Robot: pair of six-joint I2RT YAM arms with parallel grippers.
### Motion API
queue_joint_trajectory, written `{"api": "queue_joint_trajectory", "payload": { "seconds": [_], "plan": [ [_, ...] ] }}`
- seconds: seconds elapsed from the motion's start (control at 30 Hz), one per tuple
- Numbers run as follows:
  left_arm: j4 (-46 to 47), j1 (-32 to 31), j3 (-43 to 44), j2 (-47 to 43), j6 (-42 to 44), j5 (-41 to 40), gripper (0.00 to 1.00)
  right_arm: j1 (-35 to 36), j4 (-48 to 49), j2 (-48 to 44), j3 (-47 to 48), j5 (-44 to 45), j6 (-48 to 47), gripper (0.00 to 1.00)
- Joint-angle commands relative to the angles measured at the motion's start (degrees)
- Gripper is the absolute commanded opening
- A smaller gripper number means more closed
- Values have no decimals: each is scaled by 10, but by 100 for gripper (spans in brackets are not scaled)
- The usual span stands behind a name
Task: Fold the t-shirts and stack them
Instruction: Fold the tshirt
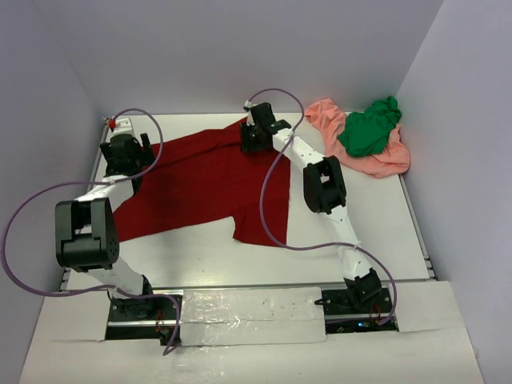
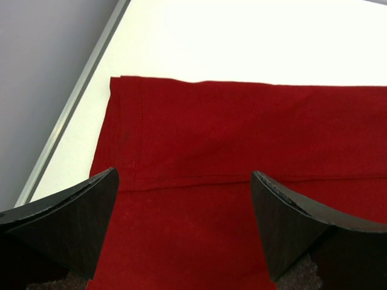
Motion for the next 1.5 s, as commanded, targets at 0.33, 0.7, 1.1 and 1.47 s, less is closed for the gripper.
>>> {"api": "queue_joint_trajectory", "payload": {
  "seconds": [0.33,0.7,1.1,1.47],
  "plan": [
    [35,-4,1,-29,4,-5,99,57,83,-46,-16,140,-143,47],
    [39,-4,-4,-31,9,-5,99,107,81,-9,14,262,-261,49],
    [27,-4,8,-24,5,1,99,114,94,13,-33,368,-352,50],
    [29,-4,3,-30,8,-2,99,117,118,14,-50,403,-402,48]
  ]
}}
